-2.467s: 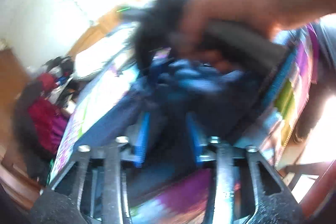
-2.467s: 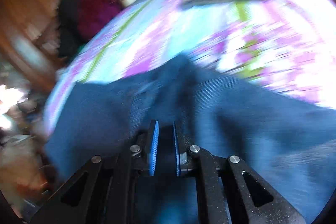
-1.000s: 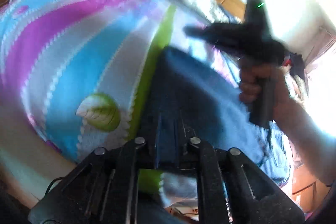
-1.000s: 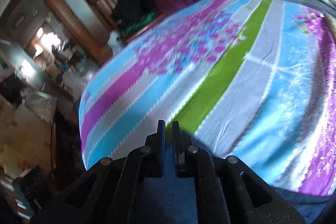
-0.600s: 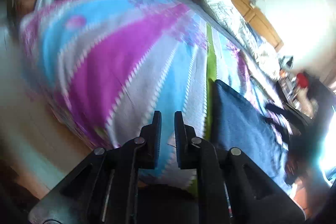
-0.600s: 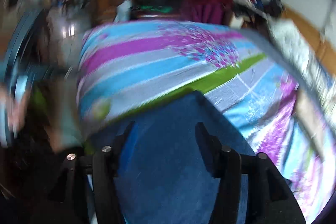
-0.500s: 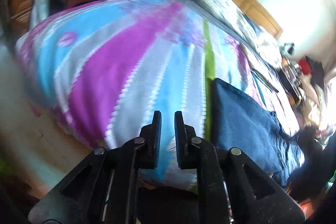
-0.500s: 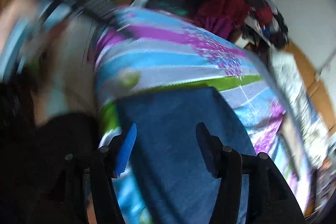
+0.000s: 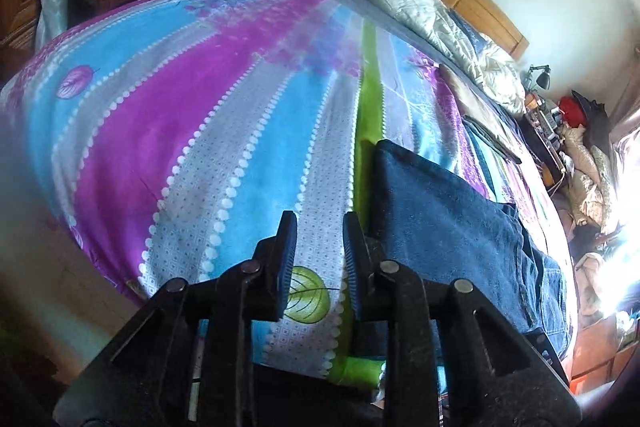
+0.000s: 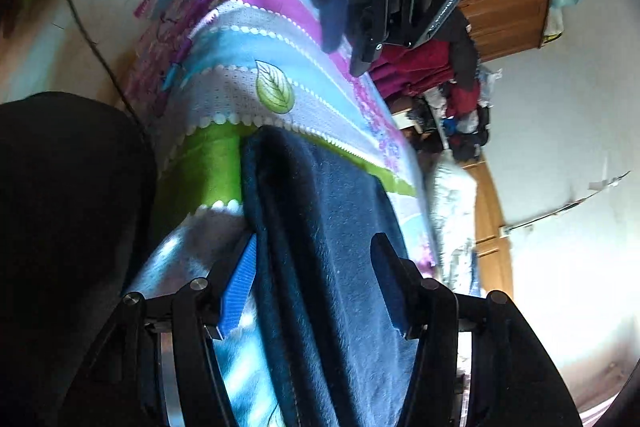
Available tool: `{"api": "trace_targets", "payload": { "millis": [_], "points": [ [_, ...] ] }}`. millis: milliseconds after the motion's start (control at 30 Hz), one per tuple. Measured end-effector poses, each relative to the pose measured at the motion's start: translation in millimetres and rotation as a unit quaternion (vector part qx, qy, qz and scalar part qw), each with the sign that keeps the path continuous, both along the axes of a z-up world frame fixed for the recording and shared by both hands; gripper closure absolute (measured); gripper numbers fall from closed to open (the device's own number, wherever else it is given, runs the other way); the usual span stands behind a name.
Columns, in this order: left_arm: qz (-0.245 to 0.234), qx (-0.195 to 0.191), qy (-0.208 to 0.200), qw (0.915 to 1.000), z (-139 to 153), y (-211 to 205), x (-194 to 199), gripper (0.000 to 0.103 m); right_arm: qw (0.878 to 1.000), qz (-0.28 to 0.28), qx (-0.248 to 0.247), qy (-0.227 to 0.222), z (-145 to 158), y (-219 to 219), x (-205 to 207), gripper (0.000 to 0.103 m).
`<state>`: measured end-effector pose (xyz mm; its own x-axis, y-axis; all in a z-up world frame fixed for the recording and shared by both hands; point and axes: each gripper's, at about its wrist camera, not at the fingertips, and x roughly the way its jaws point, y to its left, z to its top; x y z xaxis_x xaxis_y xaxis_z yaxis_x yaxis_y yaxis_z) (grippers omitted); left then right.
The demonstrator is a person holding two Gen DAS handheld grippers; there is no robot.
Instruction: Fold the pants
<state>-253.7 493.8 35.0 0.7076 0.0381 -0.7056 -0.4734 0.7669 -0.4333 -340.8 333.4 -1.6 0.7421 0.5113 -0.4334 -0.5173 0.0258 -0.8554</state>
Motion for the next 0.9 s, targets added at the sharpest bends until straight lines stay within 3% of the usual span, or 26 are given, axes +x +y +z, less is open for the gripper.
{"api": "trace_targets", "payload": {
  "millis": [133, 233, 333, 367, 500, 600, 700, 833, 900],
  "points": [
    [0.000, -0.007, 0.000, 1.0000, 0, 5, 5, 0.074, 0.999, 0.003, 0.013, -0.031, -8, 14, -1, 0.044],
    [-0.030, 0.004, 0.000, 0.9996, 5, 2, 20, 0.073, 0.999, 0.011, 0.019, -0.043, -14, 25, 2, 0.046],
    [-0.064, 0.019, 0.000, 0.9978, 9, -1, 41, 0.072, 1.000, 0.015, 0.009, -0.006, -12, 29, 5, 0.082],
    [-0.073, 0.020, 0.002, 0.9971, 9, -1, 47, 0.071, 1.000, 0.015, 0.012, 0.001, -10, 28, 6, 0.083],
    [-0.141, 0.006, 0.009, 0.9900, 3, 0, 86, 0.062, 0.999, 0.016, 0.039, 0.024, 7, 23, 14, 0.085],
    [-0.187, -0.035, 0.023, 0.9815, -9, 8, 120, 0.062, 0.998, 0.015, 0.048, 0.027, 16, 20, 18, 0.085],
    [-0.209, -0.058, 0.025, 0.9759, -19, 13, 140, 0.062, 0.998, 0.017, 0.051, 0.030, 18, 19, 20, 0.085],
    [-0.217, -0.064, 0.069, 0.9716, -41, 17, 162, 0.061, 0.997, 0.018, 0.058, 0.038, 25, 14, 23, 0.086],
    [-0.221, -0.074, 0.061, 0.9706, -43, 19, 163, 0.060, 0.997, 0.020, 0.061, 0.043, 30, 11, 25, 0.086]
  ]
}}
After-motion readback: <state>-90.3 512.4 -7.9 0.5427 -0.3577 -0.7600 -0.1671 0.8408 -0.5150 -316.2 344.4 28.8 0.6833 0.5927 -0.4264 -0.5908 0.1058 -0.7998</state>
